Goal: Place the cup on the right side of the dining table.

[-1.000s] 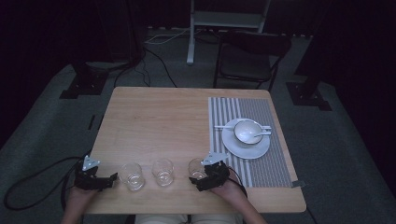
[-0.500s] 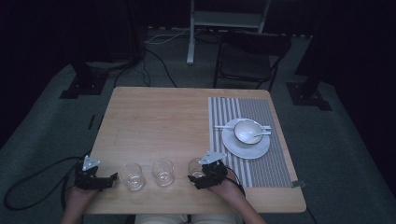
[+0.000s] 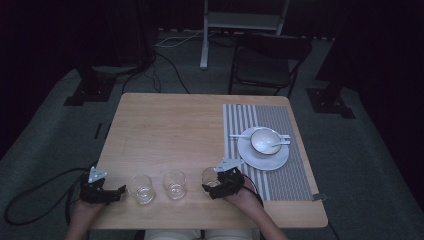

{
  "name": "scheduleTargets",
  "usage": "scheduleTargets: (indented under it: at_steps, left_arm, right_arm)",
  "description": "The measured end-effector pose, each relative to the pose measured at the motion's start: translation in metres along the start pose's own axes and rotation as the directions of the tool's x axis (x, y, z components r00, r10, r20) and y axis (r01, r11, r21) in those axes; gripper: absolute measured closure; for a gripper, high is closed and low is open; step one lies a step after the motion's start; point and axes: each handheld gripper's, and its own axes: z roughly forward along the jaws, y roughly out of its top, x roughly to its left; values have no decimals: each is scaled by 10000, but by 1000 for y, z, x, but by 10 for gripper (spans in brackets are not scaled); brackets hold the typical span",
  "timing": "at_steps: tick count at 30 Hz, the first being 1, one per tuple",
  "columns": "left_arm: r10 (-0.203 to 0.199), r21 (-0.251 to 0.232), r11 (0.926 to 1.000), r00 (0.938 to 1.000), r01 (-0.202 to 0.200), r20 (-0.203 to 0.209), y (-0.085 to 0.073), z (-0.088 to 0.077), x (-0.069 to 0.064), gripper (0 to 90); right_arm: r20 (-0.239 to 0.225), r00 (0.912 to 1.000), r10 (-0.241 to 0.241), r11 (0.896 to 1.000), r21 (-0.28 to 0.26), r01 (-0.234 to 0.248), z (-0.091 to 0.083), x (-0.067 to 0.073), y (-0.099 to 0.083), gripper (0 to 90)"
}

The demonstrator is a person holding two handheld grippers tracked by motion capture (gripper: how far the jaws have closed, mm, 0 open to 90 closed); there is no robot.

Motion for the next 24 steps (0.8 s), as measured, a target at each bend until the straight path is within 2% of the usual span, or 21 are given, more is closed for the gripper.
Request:
scheduleTargets:
  at_steps: [16, 24]
  left_arm:
    - [5, 2, 10000, 10000, -5, 3, 0, 0, 0, 7]
    - [-1, -5, 10000, 10000, 1, 8, 0, 0, 0, 7]
  right_arm:
    - [350, 9994, -12, 9996, -266, 21, -8, -8, 15, 177]
    - [534, 9985, 78, 9995, -306, -62, -9, -19, 27, 176]
